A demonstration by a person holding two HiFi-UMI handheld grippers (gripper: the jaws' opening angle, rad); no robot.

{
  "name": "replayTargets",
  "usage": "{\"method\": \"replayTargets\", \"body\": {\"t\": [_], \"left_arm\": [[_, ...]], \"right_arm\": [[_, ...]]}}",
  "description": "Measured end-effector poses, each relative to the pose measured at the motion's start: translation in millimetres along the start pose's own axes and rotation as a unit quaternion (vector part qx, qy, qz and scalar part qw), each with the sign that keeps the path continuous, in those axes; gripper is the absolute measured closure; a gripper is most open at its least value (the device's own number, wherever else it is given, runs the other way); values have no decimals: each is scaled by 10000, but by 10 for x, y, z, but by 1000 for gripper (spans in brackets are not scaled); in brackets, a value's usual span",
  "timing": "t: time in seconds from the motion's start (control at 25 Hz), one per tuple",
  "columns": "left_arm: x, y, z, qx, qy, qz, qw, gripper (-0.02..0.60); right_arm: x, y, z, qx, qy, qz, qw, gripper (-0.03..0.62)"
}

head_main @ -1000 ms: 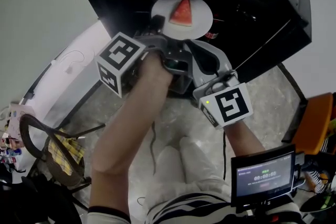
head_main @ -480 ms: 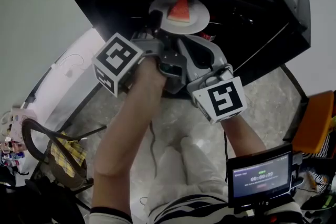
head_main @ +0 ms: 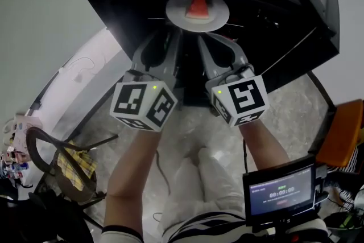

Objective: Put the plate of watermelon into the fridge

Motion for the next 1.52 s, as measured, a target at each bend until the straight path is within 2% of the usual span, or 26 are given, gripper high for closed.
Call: {"method": "replayTargets", "body": {"t": [0.04,0.08,0.12,0.36,0.64,0.88,1.08,1.28,1.52], "left_arm": [[-2,13,83,-587,36,-36,9983,512],[-18,28,150,-1013,89,-58,9948,559],[-47,49,188,-1270,147,-89,9917,578],[-258,190,115,-1516,342,-439,9869,580],[-424,214,50,-1931,183,-484,9798,580],[-576,247,64,-1978,121,-586,9784,580],[-679,271,74,-1607,148,-580,9852,580],[-781,270,112,-1614,209,-636,9846,580],[-893,140,212,-1524,240,-360,9874,580]], "right_arm": [[-10,1,17,-37,17,-9,10000,594],[-22,1,32,-62,38,-13,10000,594],[-33,0,46,-72,59,-10,10000,594],[-17,-7,72,-27,195,47,9998,594],[-97,15,234,-105,469,-40,9988,594],[-175,-34,349,-153,689,-95,9975,594],[-269,-32,428,-256,713,-268,9968,594],[-307,-25,525,-383,778,-283,9958,594],[-339,-123,592,-391,842,-209,9955,594]]}}
Point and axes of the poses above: the fingertips, and each gripper's own axes: x backward along the fingers, z to its right, y out of its underside, the point moved 6 cm from there along x, backward along the fingers, and after that the axes turned 7 degrees about -z, right-handed, at the moved point
